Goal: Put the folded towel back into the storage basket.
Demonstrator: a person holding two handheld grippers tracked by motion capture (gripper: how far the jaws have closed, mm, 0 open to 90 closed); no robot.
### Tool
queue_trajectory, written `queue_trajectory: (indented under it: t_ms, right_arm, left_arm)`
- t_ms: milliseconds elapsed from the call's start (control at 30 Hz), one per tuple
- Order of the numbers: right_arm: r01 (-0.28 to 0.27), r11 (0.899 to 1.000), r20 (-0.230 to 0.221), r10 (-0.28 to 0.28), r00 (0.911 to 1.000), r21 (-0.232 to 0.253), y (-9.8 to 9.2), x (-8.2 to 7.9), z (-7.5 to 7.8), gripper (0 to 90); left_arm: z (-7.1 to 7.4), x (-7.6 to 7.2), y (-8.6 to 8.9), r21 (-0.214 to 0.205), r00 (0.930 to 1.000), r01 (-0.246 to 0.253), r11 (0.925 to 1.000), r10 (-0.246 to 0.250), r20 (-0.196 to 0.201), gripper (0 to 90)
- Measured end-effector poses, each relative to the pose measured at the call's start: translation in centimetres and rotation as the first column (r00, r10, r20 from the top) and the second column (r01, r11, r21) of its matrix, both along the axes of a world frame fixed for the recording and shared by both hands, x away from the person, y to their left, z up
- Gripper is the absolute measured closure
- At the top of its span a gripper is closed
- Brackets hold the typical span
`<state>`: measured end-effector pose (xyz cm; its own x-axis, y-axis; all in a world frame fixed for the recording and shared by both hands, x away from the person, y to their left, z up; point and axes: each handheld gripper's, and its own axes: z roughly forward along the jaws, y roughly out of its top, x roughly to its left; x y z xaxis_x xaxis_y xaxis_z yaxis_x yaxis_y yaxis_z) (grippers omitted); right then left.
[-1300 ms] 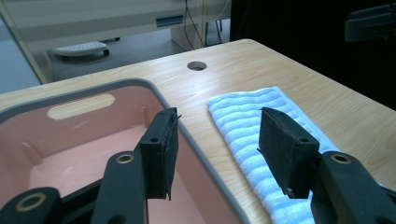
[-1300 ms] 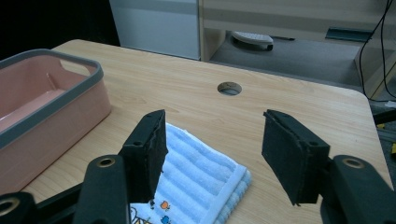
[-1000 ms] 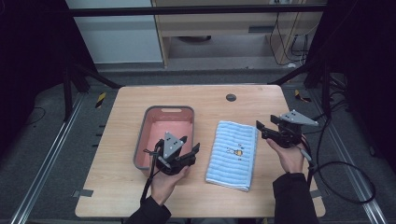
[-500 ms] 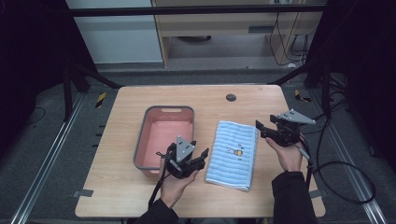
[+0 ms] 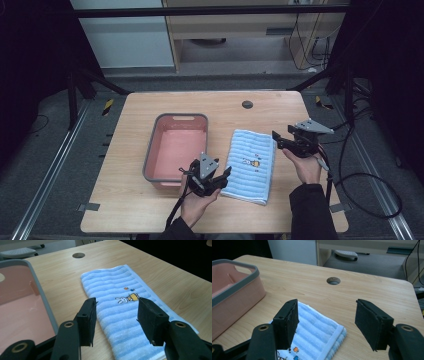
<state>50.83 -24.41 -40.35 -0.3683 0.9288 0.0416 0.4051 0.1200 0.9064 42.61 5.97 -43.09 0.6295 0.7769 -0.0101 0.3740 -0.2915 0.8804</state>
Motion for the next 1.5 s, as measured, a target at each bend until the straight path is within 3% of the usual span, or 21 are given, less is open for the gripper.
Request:
queue_trajectory:
  t_ms: [467, 800, 1400, 1500]
  right_arm:
    - [0.011, 1.0, -0.053, -0.011, 0.9985, -0.006, 0.0, 0.6, -2.0, 35.3]
    - [0.011, 0.999, -0.074, -0.014, 0.9972, -0.039, 0.3, 1.4, -3.0, 36.3]
    - [0.029, 0.999, -0.102, -0.032, 0.9943, -0.033, 0.8, 2.3, -4.8, 38.9]
    - [0.041, 0.998, -0.125, -0.045, 0.9911, -0.04, 0.5, 2.5, -5.4, 38.9]
  left_arm:
    - [-2.2, -0.4, -0.5, 0.019, 0.9984, 0.011, 0.9998, -0.01, -0.056, 49.6]
    - [-3.8, -0.9, -0.8, 0.048, 0.9974, 0.01, 0.9988, -0.007, -0.072, 50.7]
    - [-5.7, -1.1, -1.3, 0.083, 0.9948, 0.004, 0.9966, 0.005, -0.102, 52.5]
    - [-6.0, -1.1, -1.4, 0.091, 0.9947, 0.0, 0.9958, 0.01, -0.102, 52.5]
